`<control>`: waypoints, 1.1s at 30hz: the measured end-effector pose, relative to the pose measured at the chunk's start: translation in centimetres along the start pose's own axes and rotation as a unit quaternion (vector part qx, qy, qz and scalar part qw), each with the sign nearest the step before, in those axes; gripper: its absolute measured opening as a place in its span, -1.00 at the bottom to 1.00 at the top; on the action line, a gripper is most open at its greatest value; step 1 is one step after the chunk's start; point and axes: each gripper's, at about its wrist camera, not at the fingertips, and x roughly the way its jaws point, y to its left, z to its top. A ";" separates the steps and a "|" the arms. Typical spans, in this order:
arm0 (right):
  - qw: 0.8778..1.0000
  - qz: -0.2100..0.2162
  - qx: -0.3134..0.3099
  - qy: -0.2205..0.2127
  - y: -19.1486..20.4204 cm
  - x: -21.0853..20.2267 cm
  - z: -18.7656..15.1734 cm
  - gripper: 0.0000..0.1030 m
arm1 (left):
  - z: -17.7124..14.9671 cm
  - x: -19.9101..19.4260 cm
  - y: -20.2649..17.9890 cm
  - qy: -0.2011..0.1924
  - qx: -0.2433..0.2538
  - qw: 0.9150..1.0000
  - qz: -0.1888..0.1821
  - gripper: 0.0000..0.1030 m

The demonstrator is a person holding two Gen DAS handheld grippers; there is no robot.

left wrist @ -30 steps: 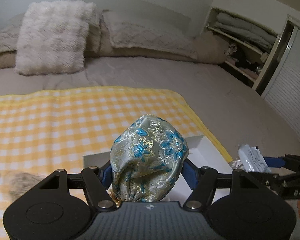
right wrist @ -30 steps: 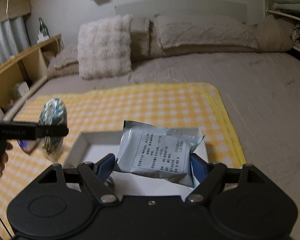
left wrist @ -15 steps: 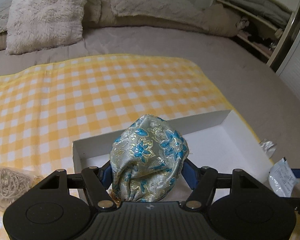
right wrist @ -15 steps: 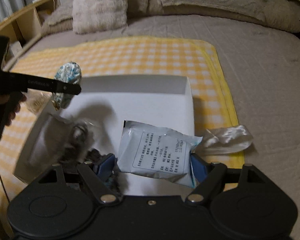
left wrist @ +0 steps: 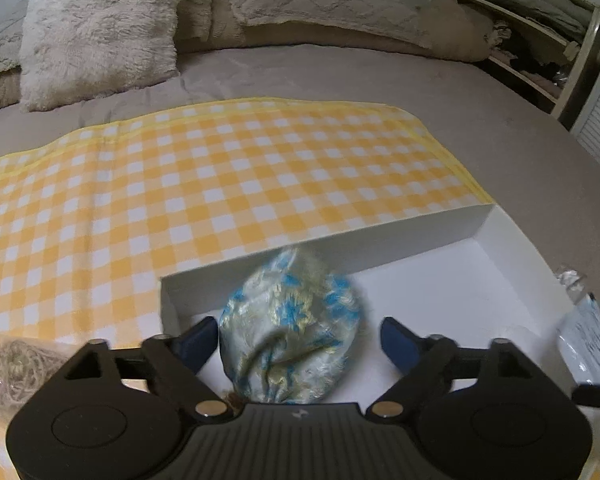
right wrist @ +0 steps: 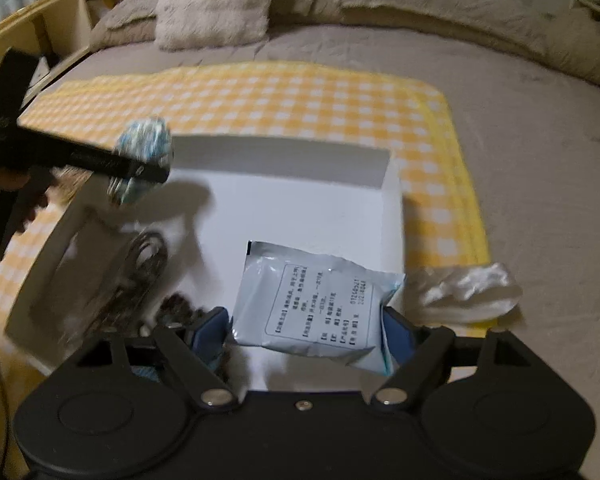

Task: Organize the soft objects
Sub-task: 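Release the floral pouch into the box with the left gripper while the right gripper releases the sachet, then move both grippers back toward the tissue pack and bagged rubber bands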

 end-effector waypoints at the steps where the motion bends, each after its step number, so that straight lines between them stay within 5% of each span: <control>1: 1.000 -0.009 0.003 -0.001 0.0 0.1 0.1 0.65 | 0.0 -0.1 -0.2 0.001 0.001 1.000 -0.005 0.88; 15: 0.999 0.002 0.039 0.020 -0.4 -0.2 -0.1 0.85 | -0.4 -2.4 -0.8 0.003 -0.002 1.000 -0.008 0.96; 33: 0.995 0.012 0.074 -0.060 0.3 -5.1 0.5 0.85 | -1.2 -9.0 -2.3 -0.037 0.002 0.999 -0.020 0.96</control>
